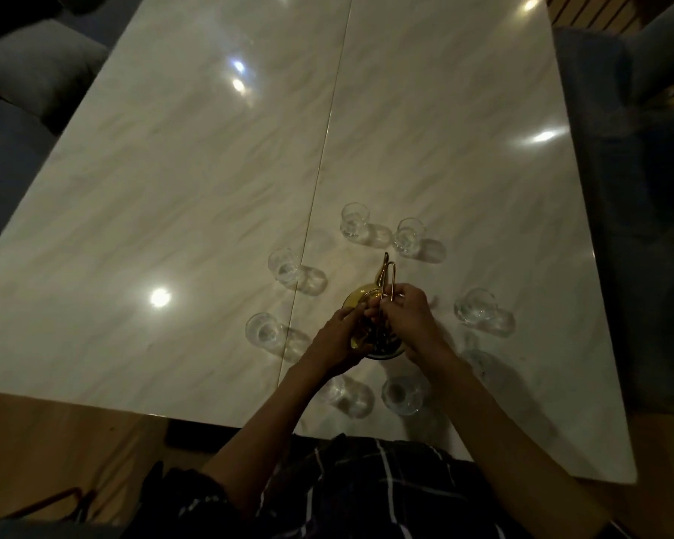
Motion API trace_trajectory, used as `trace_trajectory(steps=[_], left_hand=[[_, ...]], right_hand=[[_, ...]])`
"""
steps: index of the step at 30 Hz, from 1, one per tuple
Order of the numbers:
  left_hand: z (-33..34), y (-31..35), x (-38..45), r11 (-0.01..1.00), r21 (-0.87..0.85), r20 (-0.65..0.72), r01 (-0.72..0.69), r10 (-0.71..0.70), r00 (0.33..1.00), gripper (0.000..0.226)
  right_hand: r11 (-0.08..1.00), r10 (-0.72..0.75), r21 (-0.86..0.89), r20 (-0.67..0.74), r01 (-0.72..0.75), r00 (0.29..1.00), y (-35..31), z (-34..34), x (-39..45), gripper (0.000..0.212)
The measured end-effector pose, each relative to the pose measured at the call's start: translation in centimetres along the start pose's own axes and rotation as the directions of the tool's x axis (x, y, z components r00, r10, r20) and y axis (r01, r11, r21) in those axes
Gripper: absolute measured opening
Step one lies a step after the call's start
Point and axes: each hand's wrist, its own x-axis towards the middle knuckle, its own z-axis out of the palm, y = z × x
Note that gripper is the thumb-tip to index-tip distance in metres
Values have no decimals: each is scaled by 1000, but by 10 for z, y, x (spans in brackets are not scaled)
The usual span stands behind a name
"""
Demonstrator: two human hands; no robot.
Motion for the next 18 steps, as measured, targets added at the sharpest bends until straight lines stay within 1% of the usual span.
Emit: trace_trajectory(steps=[4, 7, 11, 14, 18], left_hand=[[6, -4, 19, 997, 64, 76, -29, 25, 997, 82], [9, -5, 30, 995, 97, 102, -28, 18, 995, 87], [12, -8, 45, 991, 133, 132, -5, -13, 991, 93], [17, -14, 53, 992, 127, 139, 2, -20, 990, 97], [22, -18, 58, 989, 141, 129, 44, -62, 990, 99]], right_hand=[[997, 65, -40, 9, -64, 998, 12, -6, 31, 14], [994, 86, -70, 8, -85, 996, 13, -8, 47, 20], [988, 63, -142, 4, -62, 998, 15, -5, 60, 11], [982, 50, -181, 1, -49, 999, 21, -2, 68, 3], [980, 19, -197, 29, -13, 999, 25, 1, 70, 3]])
